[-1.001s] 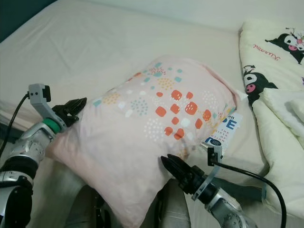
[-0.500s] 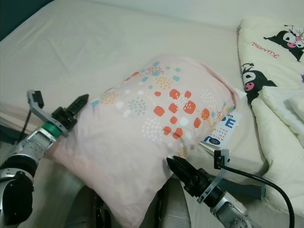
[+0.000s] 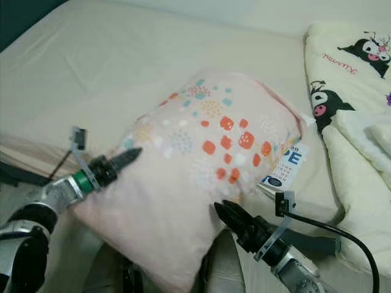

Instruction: Clean up the room

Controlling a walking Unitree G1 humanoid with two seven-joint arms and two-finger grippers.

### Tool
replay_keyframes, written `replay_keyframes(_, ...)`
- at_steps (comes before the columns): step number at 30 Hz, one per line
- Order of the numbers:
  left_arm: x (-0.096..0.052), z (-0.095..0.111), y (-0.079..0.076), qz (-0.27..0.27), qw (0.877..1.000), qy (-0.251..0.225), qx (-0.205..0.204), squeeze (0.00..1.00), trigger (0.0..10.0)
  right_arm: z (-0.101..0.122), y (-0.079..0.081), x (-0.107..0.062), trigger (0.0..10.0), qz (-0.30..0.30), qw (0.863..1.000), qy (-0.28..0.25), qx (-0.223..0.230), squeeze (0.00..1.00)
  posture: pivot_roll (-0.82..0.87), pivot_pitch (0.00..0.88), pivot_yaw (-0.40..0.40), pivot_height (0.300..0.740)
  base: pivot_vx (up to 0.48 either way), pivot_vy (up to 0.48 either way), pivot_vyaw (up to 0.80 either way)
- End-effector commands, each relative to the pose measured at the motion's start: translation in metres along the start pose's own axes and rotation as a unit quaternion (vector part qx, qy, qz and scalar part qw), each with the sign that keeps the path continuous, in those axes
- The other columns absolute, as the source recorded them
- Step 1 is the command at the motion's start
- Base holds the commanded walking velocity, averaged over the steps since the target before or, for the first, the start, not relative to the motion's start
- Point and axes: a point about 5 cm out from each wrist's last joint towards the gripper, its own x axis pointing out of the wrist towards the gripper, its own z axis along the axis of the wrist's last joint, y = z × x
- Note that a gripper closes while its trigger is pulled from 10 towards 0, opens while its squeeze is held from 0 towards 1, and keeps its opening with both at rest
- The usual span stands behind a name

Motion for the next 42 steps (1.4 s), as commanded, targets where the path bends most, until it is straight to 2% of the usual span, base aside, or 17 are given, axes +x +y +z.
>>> replay_keyframes(1, 0.003, -0.028, -0.002, -0.024, 0.997, 0.070, -0.005, 1.00, 10.0, -0.003, -0.001, -0.004, 10.0, -0.007, 1.000, 0.005, 0.006, 0.00, -0.04, 0.152, 0.039, 0.618, 0.000, 0.000, 0.00)
replay_keyframes(2, 0.004, -0.033, -0.002, -0.028, 0.996, 0.088, 0.009, 1.00, 10.0, -0.004, -0.001, -0.004, 10.0, -0.007, 1.000, 0.005, 0.006, 0.00, -0.04, 0.152, 0.039, 0.618, 0.000, 0.000, 0.00)
replay_keyframes(3, 0.008, -0.035, -0.003, -0.027, 0.996, 0.082, 0.017, 0.69, 10.0, -0.004, -0.001, -0.004, 10.0, -0.008, 1.000, 0.005, 0.005, 0.00, -0.04, 0.152, 0.038, 0.618, 0.000, 0.000, 0.00)
replay_keyframes(6, 0.010, -0.036, -0.004, -0.027, 0.996, 0.078, 0.021, 0.69, 10.0, -0.004, -0.001, -0.004, 10.0, -0.009, 1.000, 0.005, 0.005, 0.00, -0.04, 0.152, 0.038, 0.618, 0.000, 0.000, 0.00)
replay_keyframes(7, 0.018, -0.037, -0.007, -0.030, 0.997, 0.063, 0.034, 0.00, 10.0, -0.004, -0.002, -0.004, 10.0, -0.009, 1.000, 0.006, 0.005, 0.00, -0.04, 0.150, 0.033, 0.618, 0.000, 0.000, 0.00)
replay_keyframes(17, 0.040, -0.036, -0.023, -0.071, 0.993, 0.048, 0.078, 0.00, 10.0, -0.002, -0.003, 0.000, 10.0, -0.006, 1.000, 0.009, 0.002, 0.00, -0.03, 0.144, 0.024, 0.618, 0.000, 0.000, 0.00)
replay_keyframes(19, 0.043, -0.039, -0.026, -0.082, 0.991, 0.052, 0.087, 0.00, 10.0, -0.002, -0.003, 0.001, 10.0, -0.006, 1.000, 0.010, 0.001, 0.00, -0.03, 0.142, 0.023, 0.618, 0.000, 0.000, 0.00)
replay_keyframes(21, 0.046, -0.048, -0.032, -0.108, 0.986, 0.076, 0.104, 0.00, 10.0, -0.002, -0.004, 0.002, 10.0, -0.004, 1.000, 0.011, 0.000, 0.00, -0.03, 0.139, 0.022, 0.618, 0.000, 0.000, 0.00)
replay_keyframes(23, 0.046, -0.056, -0.034, -0.123, 0.980, 0.103, 0.118, 0.00, 4.2, -0.001, -0.004, 0.002, 10.0, -0.003, 1.000, 0.012, -0.001, 0.00, -0.03, 0.136, 0.023, 0.618, 0.000, 0.000, 0.00)
replay_keyframes(25, 0.046, -0.058, -0.035, -0.125, 0.978, 0.110, 0.123, 0.00, 4.2, -0.001, -0.004, 0.003, 10.0, -0.003, 1.000, 0.012, -0.001, 0.00, -0.03, 0.136, 0.023, 0.618, 0.000, 0.000, 0.00)
replay_keyframes(26, 0.045, -0.062, -0.035, -0.127, 0.974, 0.127, 0.135, 0.00, 1.4, -0.001, -0.004, 0.003, 10.0, -0.003, 1.000, 0.012, -0.001, 0.00, -0.03, 0.132, 0.025, 0.618, 0.000, 0.000, 0.00)
replay_keyframes(27, 0.044, -0.066, -0.034, -0.128, 0.969, 0.148, 0.149, 0.00, 0.0, -0.001, -0.004, 0.003, 10.0, -0.003, 1.000, 0.012, -0.002, 0.00, -0.03, 0.129, 0.028, 0.618, 0.000, 0.000, 0.00)
replay_keyframes(31, 0.044, -0.071, -0.034, -0.126, 0.963, 0.170, 0.169, 0.00, 0.0, -0.001, -0.004, 0.004, 10.0, -0.002, 1.000, 0.012, -0.003, 0.00, -0.03, 0.124, 0.029, 0.618, 0.000, 0.000, 0.00)
replay_keyframes(42, 0.054, -0.066, -0.037, -0.107, 0.964, 0.142, 0.196, 0.00, 0.0, 0.001, -0.005, 0.006, 10.0, -0.002, 1.000, 0.007, -0.006, 0.00, -0.03, 0.129, 0.031, 0.618, 0.000, 0.000, 0.00)
